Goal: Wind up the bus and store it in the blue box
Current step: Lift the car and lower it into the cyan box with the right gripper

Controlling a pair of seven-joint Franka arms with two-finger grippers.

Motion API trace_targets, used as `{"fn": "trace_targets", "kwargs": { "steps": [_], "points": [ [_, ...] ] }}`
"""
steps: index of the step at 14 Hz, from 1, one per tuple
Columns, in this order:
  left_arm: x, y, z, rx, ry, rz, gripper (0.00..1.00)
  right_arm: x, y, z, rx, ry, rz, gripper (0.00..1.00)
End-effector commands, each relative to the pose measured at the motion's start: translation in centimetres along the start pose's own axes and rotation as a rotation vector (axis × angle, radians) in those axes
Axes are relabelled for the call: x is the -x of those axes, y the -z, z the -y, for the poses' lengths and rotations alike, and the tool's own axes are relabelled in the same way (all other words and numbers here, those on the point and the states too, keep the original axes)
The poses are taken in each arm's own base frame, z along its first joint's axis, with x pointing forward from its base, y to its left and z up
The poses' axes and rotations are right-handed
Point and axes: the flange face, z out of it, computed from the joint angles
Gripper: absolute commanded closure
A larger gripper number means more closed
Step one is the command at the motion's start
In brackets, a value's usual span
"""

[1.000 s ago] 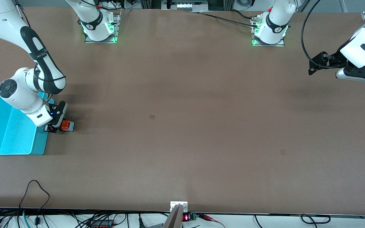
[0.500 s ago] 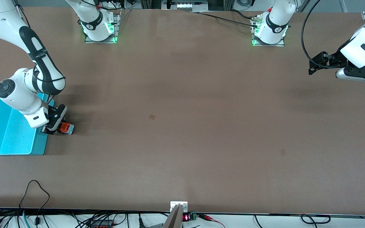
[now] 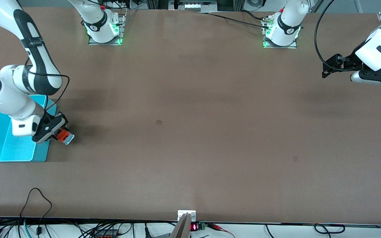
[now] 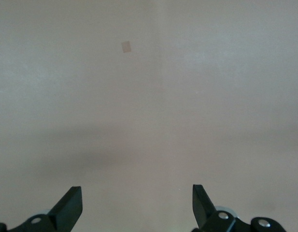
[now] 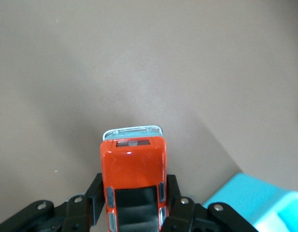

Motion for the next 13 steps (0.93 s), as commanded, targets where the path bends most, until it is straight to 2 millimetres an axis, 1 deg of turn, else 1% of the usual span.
{"fn": "trace_targets", "kwargs": {
  "steps": [1,3,5,6,7,9,11,12,13],
  "points": [
    [-0.2,0.7,0.1,-0.022,0.005,0.007,0.0,1.9,3.6,-1.9,-0.019,-0.158,0.028,1.0],
    [-0.2,0.5,0.5,-0.019,0.013,0.013,0.0,5.2,5.0,-4.3,0.001,-0.281,0.045,1.0],
    [-0.2,0.6,0.6,-0.019,0.014,0.011,0.0,7.9,5.2,-5.8,-0.028,-0.445,0.018,1.0],
    [-0.2,0.6,0.6,-0.019,0.016,0.011,0.0,8.9,5.1,-6.5,-0.027,-0.484,0.015,1.0],
    [-0.2,0.6,0.5,-0.02,0.013,0.011,0.0,10.5,4.8,-7.3,-0.02,-0.522,0.024,1.0],
    [-0.2,0.6,0.5,-0.02,0.013,0.011,0.0,13.1,3.2,-9.0,-0.011,-0.597,0.046,1.0],
    [-0.2,0.6,0.5,-0.02,0.013,0.011,0.0,14.2,2.2,-11.4,0.028,-0.654,0.046,1.0],
    [-0.2,0.6,0.5,-0.02,0.013,0.011,0.0,15.4,1.5,-12.7,0.041,-0.687,0.055,1.0],
    [-0.2,0.6,0.5,-0.02,0.013,0.011,0.0,15.9,0.4,-13.2,0.039,-0.693,0.069,1.0]
  ]
}}
